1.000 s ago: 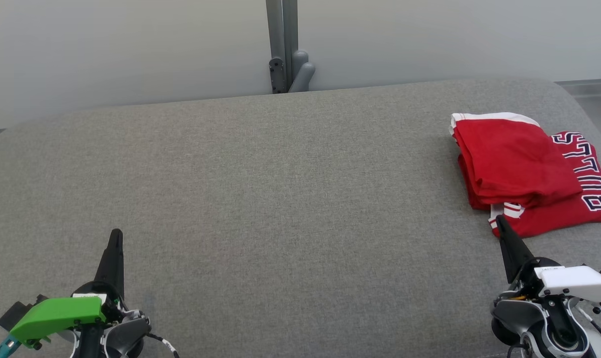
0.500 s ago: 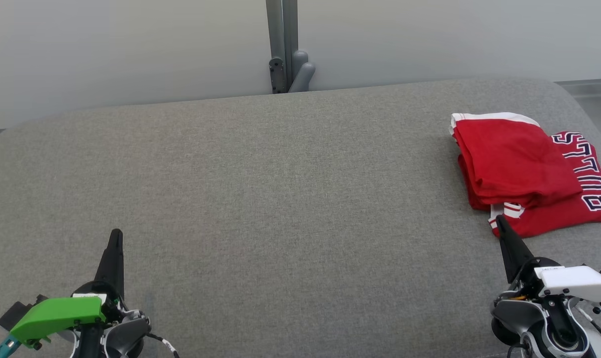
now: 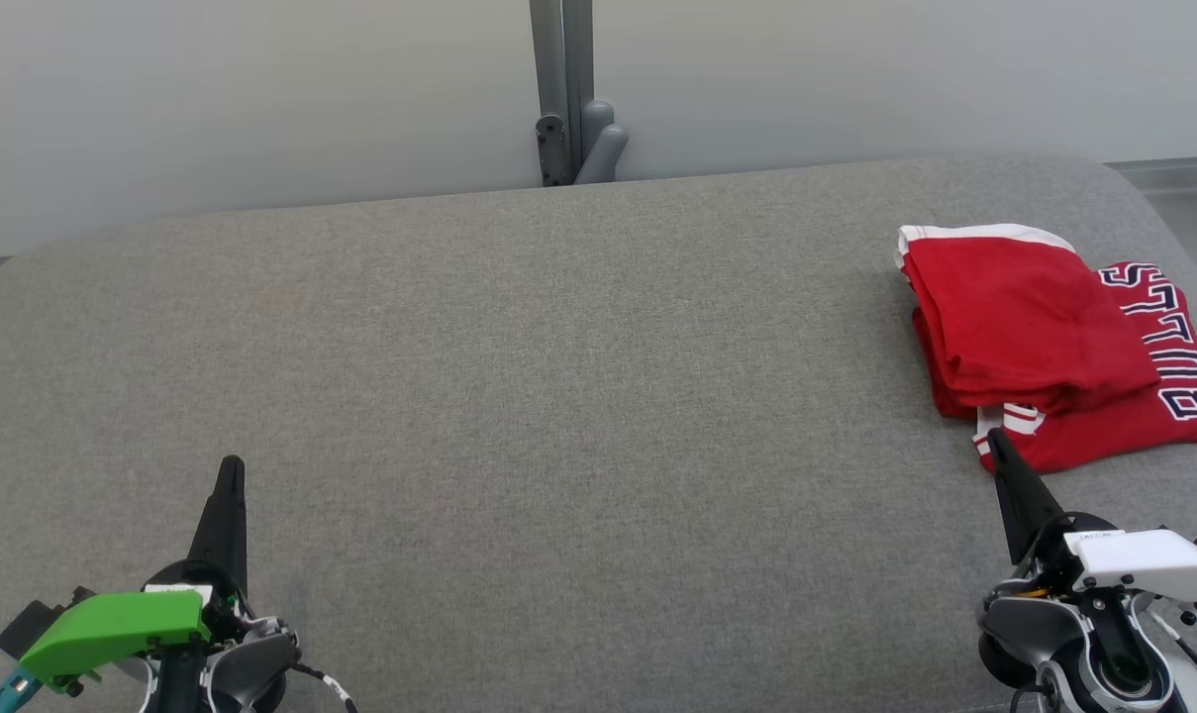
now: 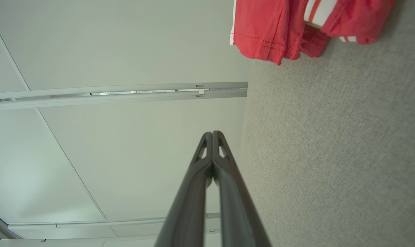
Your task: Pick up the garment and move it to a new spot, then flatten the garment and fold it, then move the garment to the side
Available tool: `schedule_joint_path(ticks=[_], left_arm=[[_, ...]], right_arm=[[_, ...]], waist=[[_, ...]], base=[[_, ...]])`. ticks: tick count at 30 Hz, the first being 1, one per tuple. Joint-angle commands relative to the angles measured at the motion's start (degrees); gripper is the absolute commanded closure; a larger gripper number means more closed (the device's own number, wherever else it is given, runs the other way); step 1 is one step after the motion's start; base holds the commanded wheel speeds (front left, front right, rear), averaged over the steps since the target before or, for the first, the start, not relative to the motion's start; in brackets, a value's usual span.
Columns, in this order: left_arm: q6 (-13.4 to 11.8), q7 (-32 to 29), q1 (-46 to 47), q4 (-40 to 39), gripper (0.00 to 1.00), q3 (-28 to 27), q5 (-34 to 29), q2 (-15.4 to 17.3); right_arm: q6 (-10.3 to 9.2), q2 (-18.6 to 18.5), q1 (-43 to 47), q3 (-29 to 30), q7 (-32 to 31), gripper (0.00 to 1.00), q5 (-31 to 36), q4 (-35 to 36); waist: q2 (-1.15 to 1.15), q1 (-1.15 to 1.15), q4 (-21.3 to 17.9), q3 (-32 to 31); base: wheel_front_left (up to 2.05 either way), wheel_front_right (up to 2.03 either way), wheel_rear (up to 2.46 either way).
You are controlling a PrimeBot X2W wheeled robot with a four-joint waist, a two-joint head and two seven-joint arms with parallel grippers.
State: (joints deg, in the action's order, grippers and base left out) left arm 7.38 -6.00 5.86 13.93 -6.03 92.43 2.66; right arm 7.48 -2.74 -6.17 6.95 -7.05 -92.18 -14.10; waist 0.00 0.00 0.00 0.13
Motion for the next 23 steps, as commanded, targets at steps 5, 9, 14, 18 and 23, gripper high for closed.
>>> schedule_joint_path(ticks=[5, 9, 14, 18, 23], left_arm=[[0.22, -0.29, 0.6, -0.12, 1.0, -0.23, 0.09, 0.4], [0.22, -0.29, 0.6, -0.12, 1.0, -0.23, 0.09, 0.4], [0.22, -0.29, 0.6, -0.12, 1.0, -0.23, 0.09, 0.4], [0.22, -0.29, 0.6, -0.12, 1.0, -0.23, 0.09, 0.4], [0.22, -0.29, 0.6, -0.13, 1.0, -0.23, 0.09, 0.4]], right_arm=[[0.02, -0.27, -0.41, -0.01, -0.17, 1.0, -0.32, -0.08], [0.02, -0.27, -0.41, -0.01, -0.16, 1.0, -0.32, -0.08], [0.02, -0.27, -0.41, -0.01, -0.16, 1.0, -0.32, -0.08], [0.02, -0.27, -0.41, -0.01, -0.16, 1.0, -0.32, -0.08], [0.02, -0.27, -0.41, -0.01, -0.16, 1.0, -0.32, -0.07]], waist=[[0.0, 0.0, 0.0, 0.0], [0.0, 0.0, 0.0, 0.0], [0.0, 0.0, 0.0, 0.0], [0.0, 0.0, 0.0, 0.0], [0.0, 0.0, 0.0, 0.0]], base=[[0.0, 0.0, 0.0], [0.0, 0.0, 0.0], [0.0, 0.0, 0.0], [0.0, 0.0, 0.0], [0.0, 0.0, 0.0]])
